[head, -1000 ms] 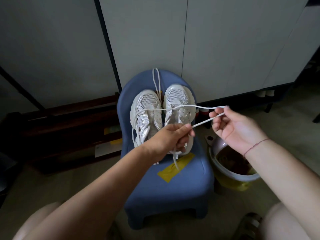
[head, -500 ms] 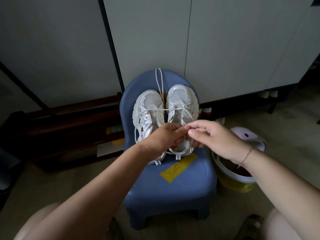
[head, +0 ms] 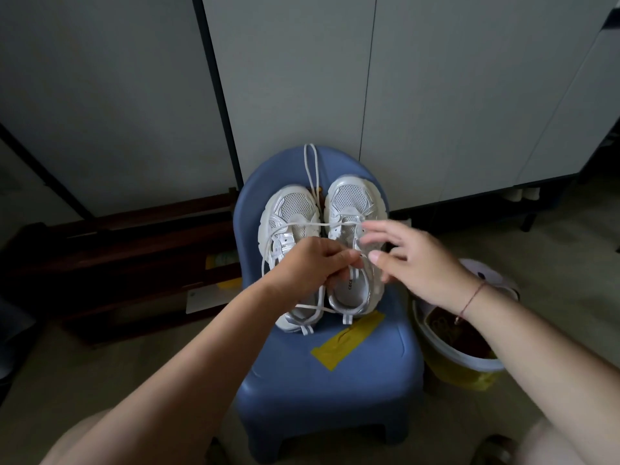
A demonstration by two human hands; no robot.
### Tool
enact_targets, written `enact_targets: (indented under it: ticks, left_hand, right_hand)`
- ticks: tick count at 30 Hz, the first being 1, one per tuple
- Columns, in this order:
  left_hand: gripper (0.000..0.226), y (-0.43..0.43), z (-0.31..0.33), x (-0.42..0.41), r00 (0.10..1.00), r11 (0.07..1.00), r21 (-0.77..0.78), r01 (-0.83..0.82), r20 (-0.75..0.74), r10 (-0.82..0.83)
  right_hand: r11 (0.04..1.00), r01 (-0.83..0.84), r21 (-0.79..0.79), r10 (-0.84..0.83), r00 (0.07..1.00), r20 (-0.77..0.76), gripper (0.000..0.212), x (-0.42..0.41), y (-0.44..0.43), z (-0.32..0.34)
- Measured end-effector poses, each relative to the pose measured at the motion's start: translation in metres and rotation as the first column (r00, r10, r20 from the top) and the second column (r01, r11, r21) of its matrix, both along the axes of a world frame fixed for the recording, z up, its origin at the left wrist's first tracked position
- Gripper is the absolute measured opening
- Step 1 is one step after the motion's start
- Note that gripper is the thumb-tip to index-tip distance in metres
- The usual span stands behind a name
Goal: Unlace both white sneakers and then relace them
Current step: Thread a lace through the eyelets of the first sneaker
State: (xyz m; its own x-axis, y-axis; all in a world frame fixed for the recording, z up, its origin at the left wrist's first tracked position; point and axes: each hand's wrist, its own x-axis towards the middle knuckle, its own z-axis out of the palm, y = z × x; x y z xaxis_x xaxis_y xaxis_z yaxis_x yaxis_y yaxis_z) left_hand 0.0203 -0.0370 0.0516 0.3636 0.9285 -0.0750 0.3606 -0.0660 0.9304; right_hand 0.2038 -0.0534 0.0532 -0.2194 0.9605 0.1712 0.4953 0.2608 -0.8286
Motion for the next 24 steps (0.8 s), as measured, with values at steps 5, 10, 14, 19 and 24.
enact_targets:
  ticks: [5, 10, 14, 19, 24]
  left_hand:
    - [0.037, 0.008, 0.005, 0.007, 0.988, 0.982, 0.109, -0.153, 0.012, 0.153]
    - [0.028, 0.025, -0.001, 0.021, 0.98, 0.979, 0.073, -0.189, 0.085, 0.182]
    - [0.028, 0.047, -0.014, 0.023, 0.95, 0.949, 0.038, -0.312, 0.05, 0.31]
    - [0.023, 0.068, -0.019, 0.033, 0.932, 0.938, -0.199, -0.283, 0.173, 0.318]
    - [0.024, 0.08, -0.022, 0.041, 0.926, 0.924, -0.303, -0.234, 0.22, 0.307]
  right_hand:
    - [0.999, 0.004, 0.041, -0.001, 0.998, -0.069, 0.023, -0.008, 0.018, 0.007]
    - [0.998, 0.063, -0.001, -0.063, 0.998, 0.022, 0.015, 0.003, 0.047, 0.001]
    - [0.976, 0.211, 0.055, -0.215, 0.975, 0.064, 0.017, 0.014, 0.069, -0.016]
    - [0.956, 0.287, 0.055, -0.291, 0.954, 0.078, 0.009, 0.014, 0.081, -0.036]
    - [0.957, 0.286, 0.056, -0.291, 0.948, 0.131, 0.012, 0.005, 0.09, -0.041]
